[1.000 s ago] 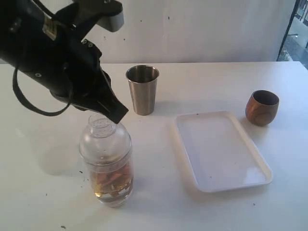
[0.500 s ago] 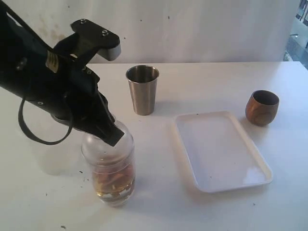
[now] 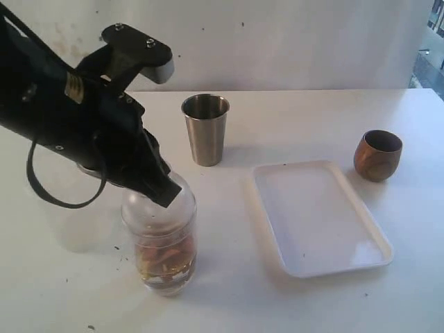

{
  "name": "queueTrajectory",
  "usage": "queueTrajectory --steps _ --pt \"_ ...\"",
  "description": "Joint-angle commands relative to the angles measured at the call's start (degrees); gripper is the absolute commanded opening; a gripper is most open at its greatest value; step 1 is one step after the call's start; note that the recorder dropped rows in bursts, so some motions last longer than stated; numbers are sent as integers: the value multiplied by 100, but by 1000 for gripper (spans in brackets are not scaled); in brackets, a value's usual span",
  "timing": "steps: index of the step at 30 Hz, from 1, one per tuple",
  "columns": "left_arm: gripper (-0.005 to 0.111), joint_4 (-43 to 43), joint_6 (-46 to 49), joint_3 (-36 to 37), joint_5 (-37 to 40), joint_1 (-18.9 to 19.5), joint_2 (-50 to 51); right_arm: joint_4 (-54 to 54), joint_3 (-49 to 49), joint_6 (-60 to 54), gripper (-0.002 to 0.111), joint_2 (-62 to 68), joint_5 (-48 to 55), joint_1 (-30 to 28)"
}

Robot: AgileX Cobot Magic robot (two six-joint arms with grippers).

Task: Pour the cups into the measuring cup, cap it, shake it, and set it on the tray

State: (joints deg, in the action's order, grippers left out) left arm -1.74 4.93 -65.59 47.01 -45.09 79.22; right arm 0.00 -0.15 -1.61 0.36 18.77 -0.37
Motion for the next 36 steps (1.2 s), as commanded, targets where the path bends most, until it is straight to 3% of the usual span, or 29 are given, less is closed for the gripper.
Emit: queueTrajectory --steps 1,10,13,14,15,16,19,22,28,34,36 --pt "27 -62 -34 17 -333 -22 -346 0 15 36 0 -36 -43 -23" --pt "83 -11 -305 17 -351 -22 -1224 0 15 36 0 -36 -43 -23" --pt "85 -103 -561 319 -1022 -22 -1625 0 15 36 0 -36 -43 -23" --pt "85 -117 -561 766 -1918 -22 -1954 0 15 36 0 -36 -43 -23" --pt "85 -93 -561 1077 -2334 -22 -2116 0 15 36 0 -36 -43 -23" --pt "86 -17 -561 1169 -2378 -22 -2140 0 15 36 0 -36 -43 -23" --pt "105 213 -493 1317 -2372 -22 -2113 0 15 36 0 -36 -43 -23" --pt "105 54 -335 1317 -2221 -22 -2141 0 15 35 0 -36 -43 -23" --pt "105 -598 -381 3461 -4779 -25 -3141 0 15 35 0 -36 -43 -23" --pt "105 -578 -357 4599 -5449 -25 -3648 0 15 35 0 -36 -43 -23" --pt "105 -563 -357 5117 -6073 -25 -3499 0 15 35 0 -36 -43 -23"
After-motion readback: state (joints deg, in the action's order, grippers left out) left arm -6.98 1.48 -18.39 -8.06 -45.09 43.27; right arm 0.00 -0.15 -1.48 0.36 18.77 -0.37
